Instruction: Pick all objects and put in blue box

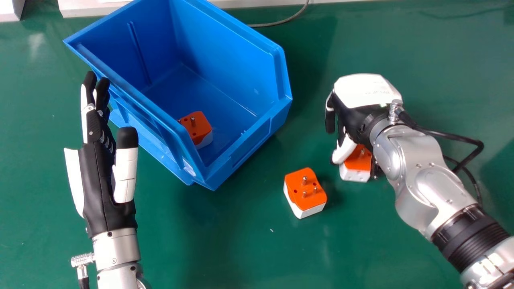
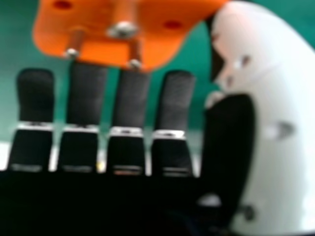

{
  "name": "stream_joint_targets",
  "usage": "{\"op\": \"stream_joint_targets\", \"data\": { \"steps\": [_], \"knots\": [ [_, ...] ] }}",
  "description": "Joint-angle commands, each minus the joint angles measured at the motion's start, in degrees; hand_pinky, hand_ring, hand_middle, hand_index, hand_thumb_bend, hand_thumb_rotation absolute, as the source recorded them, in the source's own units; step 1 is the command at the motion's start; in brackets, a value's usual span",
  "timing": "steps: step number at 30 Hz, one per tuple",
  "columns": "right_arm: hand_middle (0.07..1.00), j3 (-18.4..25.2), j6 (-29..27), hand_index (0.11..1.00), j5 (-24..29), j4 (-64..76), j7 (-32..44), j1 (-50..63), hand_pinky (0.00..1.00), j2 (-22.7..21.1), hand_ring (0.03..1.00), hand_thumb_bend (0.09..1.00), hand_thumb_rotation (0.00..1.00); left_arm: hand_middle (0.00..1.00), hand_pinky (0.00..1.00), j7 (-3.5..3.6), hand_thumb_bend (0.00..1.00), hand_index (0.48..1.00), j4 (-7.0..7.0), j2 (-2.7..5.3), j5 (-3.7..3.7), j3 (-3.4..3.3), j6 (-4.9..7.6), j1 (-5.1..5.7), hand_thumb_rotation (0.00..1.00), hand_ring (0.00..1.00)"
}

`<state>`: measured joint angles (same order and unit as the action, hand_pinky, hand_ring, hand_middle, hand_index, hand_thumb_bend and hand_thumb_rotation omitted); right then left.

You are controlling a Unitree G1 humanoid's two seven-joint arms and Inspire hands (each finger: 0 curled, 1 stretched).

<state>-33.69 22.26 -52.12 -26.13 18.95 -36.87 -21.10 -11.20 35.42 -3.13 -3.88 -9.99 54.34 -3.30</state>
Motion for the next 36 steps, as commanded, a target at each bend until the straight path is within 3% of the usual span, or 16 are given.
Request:
{"op": "stream_joint_targets", "data": {
  "steps": [1, 3, 4, 5, 12, 20, 23, 26, 31, 36],
  "knots": [
    [0.512, -0.2, 1.6, 0.510, -1.5, 1.9, 2.2, -1.3, 0.30, -0.8, 0.356, 0.517, 0.00, 0.95, 0.99, 0.26, 0.99, 0.959, -0.97, 0.09, -0.35, 0.39, 0.53, -0.18, 0.95, 0.96],
    [0.608, -0.1, 2.1, 0.597, -1.4, 2.5, 3.9, -1.4, 0.38, -0.8, 0.479, 0.676, 0.05, 0.95, 0.99, 0.50, 0.99, 0.959, -0.88, 0.00, -0.18, 0.45, 0.58, -0.16, 0.94, 0.96],
    [0.608, -0.1, 2.3, 0.597, -1.4, 2.8, 4.5, -1.4, 0.38, -0.9, 0.479, 0.676, 0.05, 0.95, 0.99, 0.55, 0.99, 0.959, -1.02, 0.04, -0.09, 0.47, 0.45, -0.08, 0.94, 0.96],
    [0.658, -0.1, 2.4, 0.636, -1.5, 3.0, 5.0, -1.3, 0.43, -1.0, 0.539, 0.736, 0.07, 0.95, 0.99, 0.58, 0.99, 0.960, -1.14, 0.08, -0.02, 0.48, 0.34, 0.00, 0.94, 0.96],
    [0.847, -0.1, 3.0, 0.781, -1.7, 4.2, 6.7, -0.8, 0.58, -1.1, 0.766, 0.926, 0.14, 0.95, 0.99, 0.20, 0.99, 0.961, -1.09, -0.05, -0.59, 0.38, 0.60, 0.11, 0.94, 0.96],
    [0.936, 0.6, 3.2, 0.851, -0.5, 4.1, 8.3, -1.0, 0.67, -1.1, 0.903, 0.961, 0.16, 0.95, 0.99, 0.32, 0.99, 0.960, -1.26, -0.05, -0.49, 0.47, 0.23, -0.03, 0.95, 0.96],
    [0.974, 0.9, 3.3, 0.880, -0.3, 4.2, 8.7, -1.1, 0.73, -1.0, 0.961, 0.965, 0.17, 0.95, 0.99, 0.68, 0.99, 0.963, -1.52, -0.04, -0.10, 0.59, 0.04, 0.02, 0.94, 0.96],
    [0.987, 1.1, 3.5, 0.891, -0.3, 4.7, 9.2, -0.9, 0.75, -1.1, 0.980, 0.968, 0.17, 0.95, 0.99, 0.76, 0.99, 0.962, -1.80, -0.02, 0.00, 0.63, -0.22, 0.03, 0.94, 0.97],
    [0.996, 1.0, 3.5, 0.894, -0.5, 6.6, 9.8, 0.0, 0.78, -1.6, 0.994, 0.959, 0.16, 0.95, 0.99, 0.18, 0.99, 0.960, -2.08, 0.03, -0.80, 0.57, -0.18, -0.08, 0.94, 0.96],
    [0.997, 0.6, 4.2, 0.892, -1.1, 9.6, 12.4, 0.9, 0.78, -2.4, 0.996, 0.962, 0.16, 0.95, 0.99, 0.76, 0.99, 0.962, -2.22, -0.01, -0.27, 0.82, -0.33, -0.03, 0.94, 0.96]
  ]
}}
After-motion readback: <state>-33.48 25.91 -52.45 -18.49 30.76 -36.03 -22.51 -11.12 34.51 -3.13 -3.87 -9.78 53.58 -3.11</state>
